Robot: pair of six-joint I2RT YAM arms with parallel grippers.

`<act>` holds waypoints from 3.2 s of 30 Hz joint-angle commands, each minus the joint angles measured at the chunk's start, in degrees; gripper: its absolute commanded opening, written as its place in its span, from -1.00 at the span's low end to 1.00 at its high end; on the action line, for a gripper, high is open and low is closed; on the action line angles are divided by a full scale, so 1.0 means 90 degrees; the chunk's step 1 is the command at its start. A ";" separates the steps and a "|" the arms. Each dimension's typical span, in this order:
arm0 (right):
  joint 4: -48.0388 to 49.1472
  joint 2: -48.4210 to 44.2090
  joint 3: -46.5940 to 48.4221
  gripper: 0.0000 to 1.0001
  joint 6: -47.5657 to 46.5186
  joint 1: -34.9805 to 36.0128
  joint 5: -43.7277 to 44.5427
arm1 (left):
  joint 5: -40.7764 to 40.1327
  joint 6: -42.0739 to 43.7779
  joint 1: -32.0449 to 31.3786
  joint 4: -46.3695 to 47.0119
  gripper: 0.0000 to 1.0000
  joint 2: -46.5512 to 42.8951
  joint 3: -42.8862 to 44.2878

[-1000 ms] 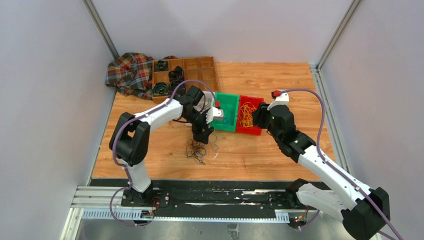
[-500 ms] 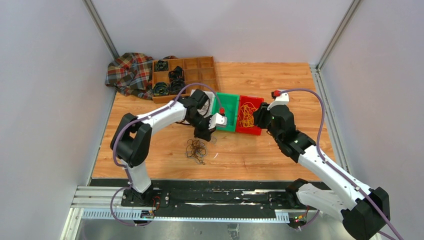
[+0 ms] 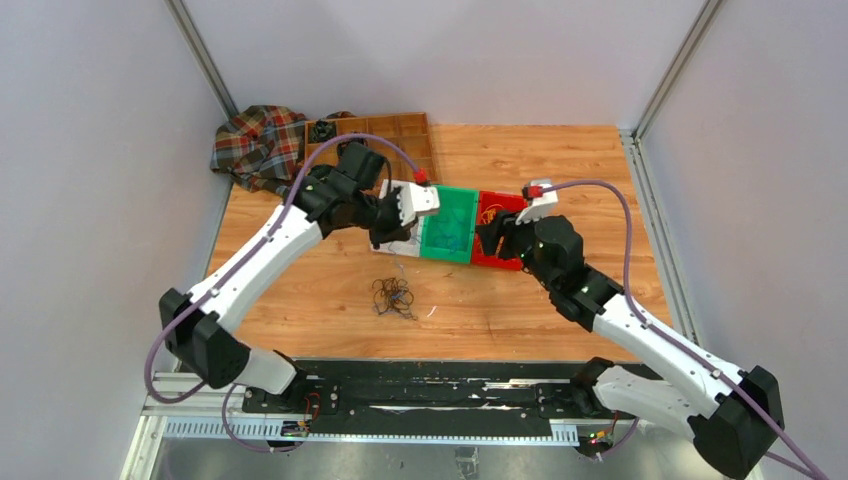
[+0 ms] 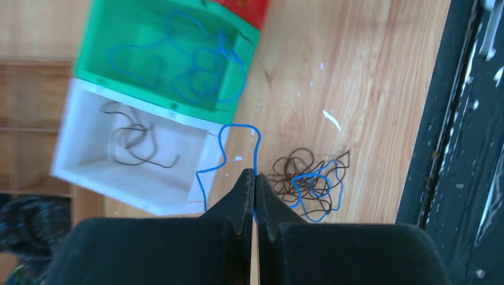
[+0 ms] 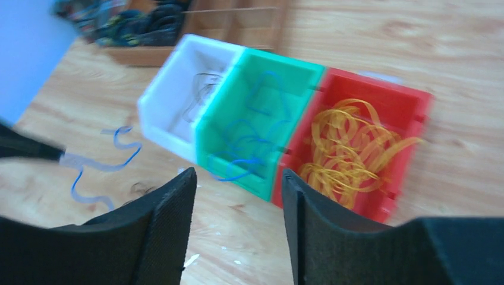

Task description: Untangle the cables

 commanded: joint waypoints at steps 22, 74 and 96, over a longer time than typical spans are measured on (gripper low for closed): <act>0.4093 0.2233 0.0627 0.36 -0.1167 0.2452 -0.1894 | -0.0261 -0.1518 -0.0021 -0.0859 -0.99 -0.1473 0.2739; 0.1742 -0.1254 -0.1683 0.23 -0.0996 0.0291 0.3156 | -0.0997 -0.0472 -0.0408 0.3019 -0.99 0.2016 0.2704; 0.1437 -0.1332 -0.1619 0.19 -0.0902 -0.0053 0.2955 | -0.1499 -0.0927 -0.0770 0.2910 -0.99 0.2586 0.1468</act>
